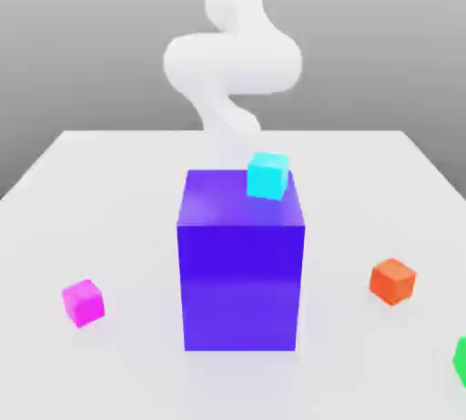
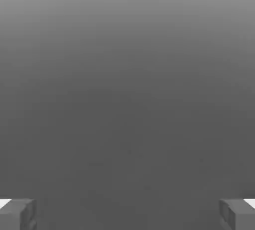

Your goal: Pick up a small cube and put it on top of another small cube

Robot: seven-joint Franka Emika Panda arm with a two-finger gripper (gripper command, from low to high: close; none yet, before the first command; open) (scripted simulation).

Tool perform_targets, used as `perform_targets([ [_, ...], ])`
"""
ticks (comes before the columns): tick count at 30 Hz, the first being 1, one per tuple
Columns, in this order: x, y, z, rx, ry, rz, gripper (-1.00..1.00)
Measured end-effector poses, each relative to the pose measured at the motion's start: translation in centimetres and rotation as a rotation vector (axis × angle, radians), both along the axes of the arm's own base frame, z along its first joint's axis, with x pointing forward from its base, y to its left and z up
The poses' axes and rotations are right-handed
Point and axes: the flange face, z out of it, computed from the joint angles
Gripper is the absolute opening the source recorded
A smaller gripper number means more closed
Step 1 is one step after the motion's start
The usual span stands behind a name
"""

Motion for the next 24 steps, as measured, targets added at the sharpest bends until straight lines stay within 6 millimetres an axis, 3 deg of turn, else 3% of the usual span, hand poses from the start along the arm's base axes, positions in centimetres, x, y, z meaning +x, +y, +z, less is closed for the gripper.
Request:
perform_targets([
  [4,3.9,-5.4,-9.3,0.033,0.138,-0.147,0.00],
  [9,4.6,-12.0,-20.9,0.091,0.297,-0.321,0.00],
  [14,1.6,-17.6,-32.2,0.171,0.449,-0.492,0.00],
  [18,-3.4,-21.0,-40.6,0.255,0.564,-0.641,0.00],
  [21,-7.1,-21.7,-46.0,0.314,0.640,-0.722,0.00],
  [24,-7.7,-21.7,-49.3,0.325,0.658,-0.735,0.00],
])
